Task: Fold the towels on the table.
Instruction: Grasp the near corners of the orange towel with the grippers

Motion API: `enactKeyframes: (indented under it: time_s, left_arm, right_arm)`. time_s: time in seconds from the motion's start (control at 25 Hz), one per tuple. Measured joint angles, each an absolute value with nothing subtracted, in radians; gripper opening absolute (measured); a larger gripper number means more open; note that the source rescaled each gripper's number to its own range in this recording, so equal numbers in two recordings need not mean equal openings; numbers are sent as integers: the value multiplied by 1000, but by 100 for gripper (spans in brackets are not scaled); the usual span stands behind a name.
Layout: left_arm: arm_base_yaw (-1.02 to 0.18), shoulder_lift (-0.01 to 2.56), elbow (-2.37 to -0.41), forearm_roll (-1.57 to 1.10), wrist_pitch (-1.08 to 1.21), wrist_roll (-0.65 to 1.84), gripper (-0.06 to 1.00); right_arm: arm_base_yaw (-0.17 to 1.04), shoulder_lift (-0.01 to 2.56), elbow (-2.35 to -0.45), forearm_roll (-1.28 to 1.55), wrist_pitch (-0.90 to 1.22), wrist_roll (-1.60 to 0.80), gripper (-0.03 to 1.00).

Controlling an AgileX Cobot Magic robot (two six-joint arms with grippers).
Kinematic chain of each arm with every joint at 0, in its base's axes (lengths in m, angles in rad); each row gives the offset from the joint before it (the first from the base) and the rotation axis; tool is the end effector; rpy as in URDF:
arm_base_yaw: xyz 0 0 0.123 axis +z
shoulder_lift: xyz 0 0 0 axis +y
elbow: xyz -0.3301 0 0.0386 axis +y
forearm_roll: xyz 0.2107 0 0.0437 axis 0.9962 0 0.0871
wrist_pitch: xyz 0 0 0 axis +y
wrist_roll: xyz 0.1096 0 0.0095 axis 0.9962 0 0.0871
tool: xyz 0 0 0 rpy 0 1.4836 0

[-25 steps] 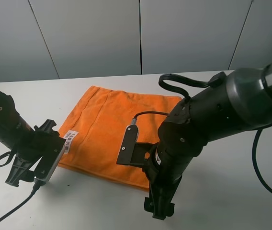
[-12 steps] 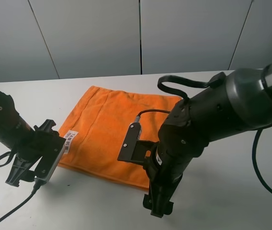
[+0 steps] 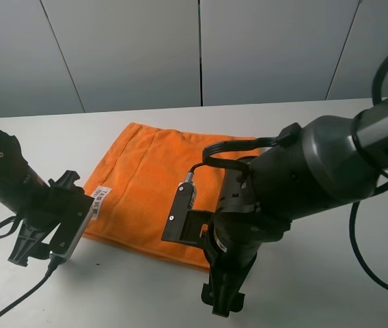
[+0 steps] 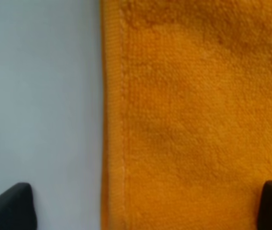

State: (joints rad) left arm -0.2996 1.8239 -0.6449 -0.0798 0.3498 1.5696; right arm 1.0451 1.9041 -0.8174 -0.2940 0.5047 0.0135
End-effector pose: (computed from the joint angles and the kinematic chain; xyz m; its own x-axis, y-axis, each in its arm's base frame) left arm 0.2428 -0.0782 0.1458 0.2254 0.9736 -0.0369 0.9673 -0.2192 0.1274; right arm 0.1591 0.2434 0.1476 -0.2783 -0.9593 -0.0483 -0.9465 0.2824 -0.1561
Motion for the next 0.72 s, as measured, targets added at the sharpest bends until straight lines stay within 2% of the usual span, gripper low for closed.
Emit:
enactKeyframes:
  time_s: [0.4,0.48,0.52,0.56,0.6,0.68,0.72]
  left_arm:
    - [-300,1824,-645,-80,350,1552,100]
    - [-300,1824,-645,-80,350,1545,96]
    - [-300,1824,-645,-80,357,1542,90]
    - [-300,1824,-645,-80,363,1534,81]
    - [-300,1824,-645,-82,364,1531,68]
    - [-300,1828,-645,-85,328,1522,35]
    - [-300,1830,-645,-85,307,1508,15]
  right_arm:
    - [1045,1904,-820,-298,514,19,100]
    - [1045,1904,-820,-298,514,19,99]
    - [1045,1904,-820,-298,514,19,95]
    - [1047,1904,-820,-298,514,19,87]
    - [1047,1907,-820,-300,514,19,73]
    - [1047,1913,-820,-304,519,19,38]
    - [1047,1915,-820,-306,519,14,16]
